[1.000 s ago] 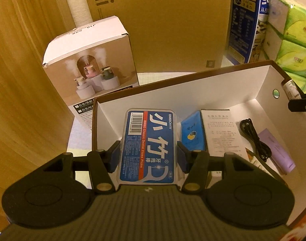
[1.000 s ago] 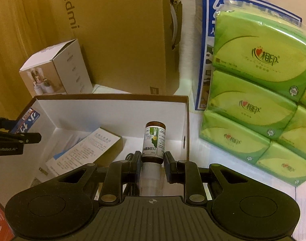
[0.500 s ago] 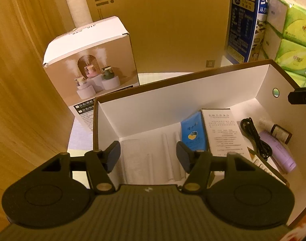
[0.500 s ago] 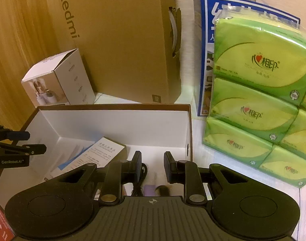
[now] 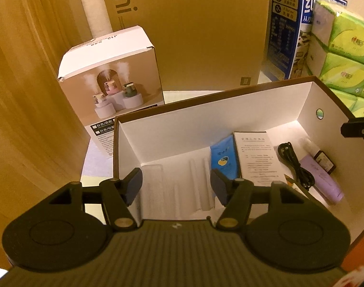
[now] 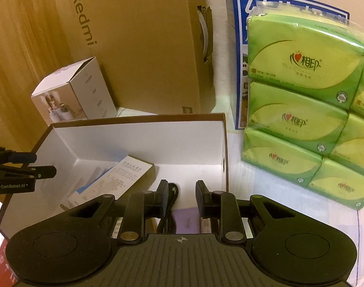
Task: Organize rigid objects
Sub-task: 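Withdraw both tools from the brown box back over the mat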
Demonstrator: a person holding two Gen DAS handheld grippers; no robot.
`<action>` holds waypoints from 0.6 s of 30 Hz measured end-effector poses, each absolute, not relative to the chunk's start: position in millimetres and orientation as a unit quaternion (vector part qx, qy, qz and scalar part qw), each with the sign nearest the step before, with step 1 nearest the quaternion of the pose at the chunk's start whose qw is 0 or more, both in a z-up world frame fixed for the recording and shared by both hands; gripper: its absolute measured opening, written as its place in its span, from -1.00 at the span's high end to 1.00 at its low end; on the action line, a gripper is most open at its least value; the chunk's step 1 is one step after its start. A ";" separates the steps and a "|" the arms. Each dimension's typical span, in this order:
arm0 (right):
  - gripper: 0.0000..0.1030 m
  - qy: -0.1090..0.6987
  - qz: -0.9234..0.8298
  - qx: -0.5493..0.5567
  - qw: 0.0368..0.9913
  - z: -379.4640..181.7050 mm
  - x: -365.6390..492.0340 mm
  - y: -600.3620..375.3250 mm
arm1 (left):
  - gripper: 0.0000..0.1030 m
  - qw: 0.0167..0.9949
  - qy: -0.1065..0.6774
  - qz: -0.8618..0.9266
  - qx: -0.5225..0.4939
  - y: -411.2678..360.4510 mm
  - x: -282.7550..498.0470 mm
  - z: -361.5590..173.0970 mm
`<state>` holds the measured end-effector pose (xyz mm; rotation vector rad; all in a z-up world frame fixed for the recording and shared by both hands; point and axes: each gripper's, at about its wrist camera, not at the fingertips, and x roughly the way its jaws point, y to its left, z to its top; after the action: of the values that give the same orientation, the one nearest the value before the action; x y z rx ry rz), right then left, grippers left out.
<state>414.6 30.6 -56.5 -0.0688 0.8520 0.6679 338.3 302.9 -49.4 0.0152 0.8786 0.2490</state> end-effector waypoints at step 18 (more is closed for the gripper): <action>-0.21 0.372 0.311 -0.005 0.875 -30.0 359.7 3.0 | -0.45 0.921 0.370 0.120 0.002 275.1 279.5 -7.7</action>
<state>359.7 3.0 -30.0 -0.0106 0.7776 0.6486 279.5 275.1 -7.7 0.0032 0.7611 0.2466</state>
